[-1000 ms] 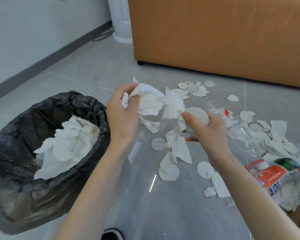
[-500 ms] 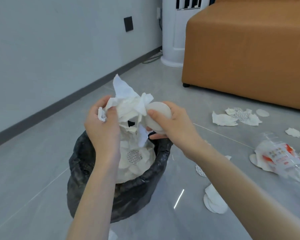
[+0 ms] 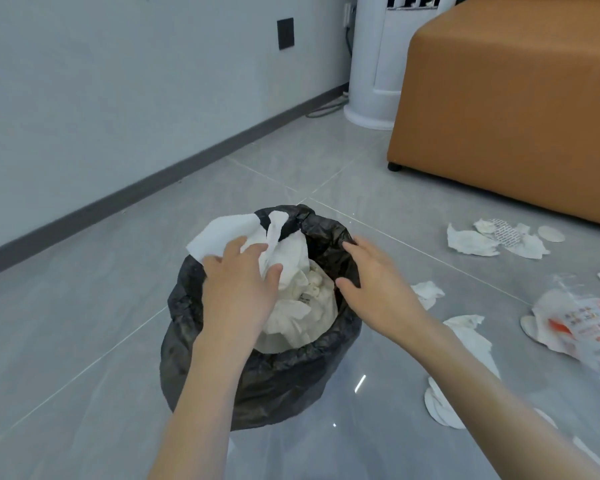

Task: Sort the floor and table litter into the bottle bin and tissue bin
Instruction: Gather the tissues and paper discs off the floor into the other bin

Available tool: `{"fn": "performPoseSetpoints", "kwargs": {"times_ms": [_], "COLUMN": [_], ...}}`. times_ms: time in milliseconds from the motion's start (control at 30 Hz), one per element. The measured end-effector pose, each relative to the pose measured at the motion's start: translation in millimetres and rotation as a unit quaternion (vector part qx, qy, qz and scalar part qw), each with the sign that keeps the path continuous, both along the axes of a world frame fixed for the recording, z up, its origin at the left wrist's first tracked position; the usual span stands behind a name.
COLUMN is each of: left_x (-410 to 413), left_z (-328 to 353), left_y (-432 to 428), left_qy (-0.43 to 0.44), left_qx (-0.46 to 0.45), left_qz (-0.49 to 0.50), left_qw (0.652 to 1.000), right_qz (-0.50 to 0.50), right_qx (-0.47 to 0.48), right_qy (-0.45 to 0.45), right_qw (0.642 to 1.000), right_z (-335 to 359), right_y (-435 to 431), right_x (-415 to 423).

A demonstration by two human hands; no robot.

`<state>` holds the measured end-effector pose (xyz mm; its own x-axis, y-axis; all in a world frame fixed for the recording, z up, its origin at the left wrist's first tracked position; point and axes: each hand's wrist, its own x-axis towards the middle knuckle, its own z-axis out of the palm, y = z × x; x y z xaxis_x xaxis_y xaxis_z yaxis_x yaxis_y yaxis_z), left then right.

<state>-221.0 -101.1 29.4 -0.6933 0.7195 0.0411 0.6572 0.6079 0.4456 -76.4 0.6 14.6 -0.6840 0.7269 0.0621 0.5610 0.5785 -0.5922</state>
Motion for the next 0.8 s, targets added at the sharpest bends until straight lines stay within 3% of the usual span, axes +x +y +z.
{"fn": "performPoseSetpoints", "kwargs": {"times_ms": [133, 267, 333, 433, 633, 800], "left_x": [-6, -18, -20, -16, -8, -14], "left_z": [3, -13, -27, -52, -72, -81], "left_y": [6, 30, 38, 43, 50, 49], "left_qy": [0.134, 0.06, 0.006, -0.042, -0.045, -0.069], "left_qx": [-0.042, -0.269, -0.335, -0.376, -0.439, -0.404], "left_qz": [-0.033, -0.126, -0.166, -0.2, -0.206, -0.185], "left_qw": [0.99, 0.953, 0.928, 0.904, 0.873, 0.893], "right_qz": [-0.004, -0.015, -0.014, -0.01, -0.007, 0.025], "right_qx": [-0.034, -0.021, -0.005, 0.02, 0.05, 0.028], "right_qy": [-0.021, -0.023, -0.035, -0.057, -0.097, -0.088], "right_qw": [0.999, 0.999, 0.999, 0.998, 0.994, 0.995], "right_z": [-22, -34, -35, -34, -31, -29], "right_y": [-8, -10, -9, -9, -10, -6], "right_x": [0, -2, 0, 1, 2, 6]}}
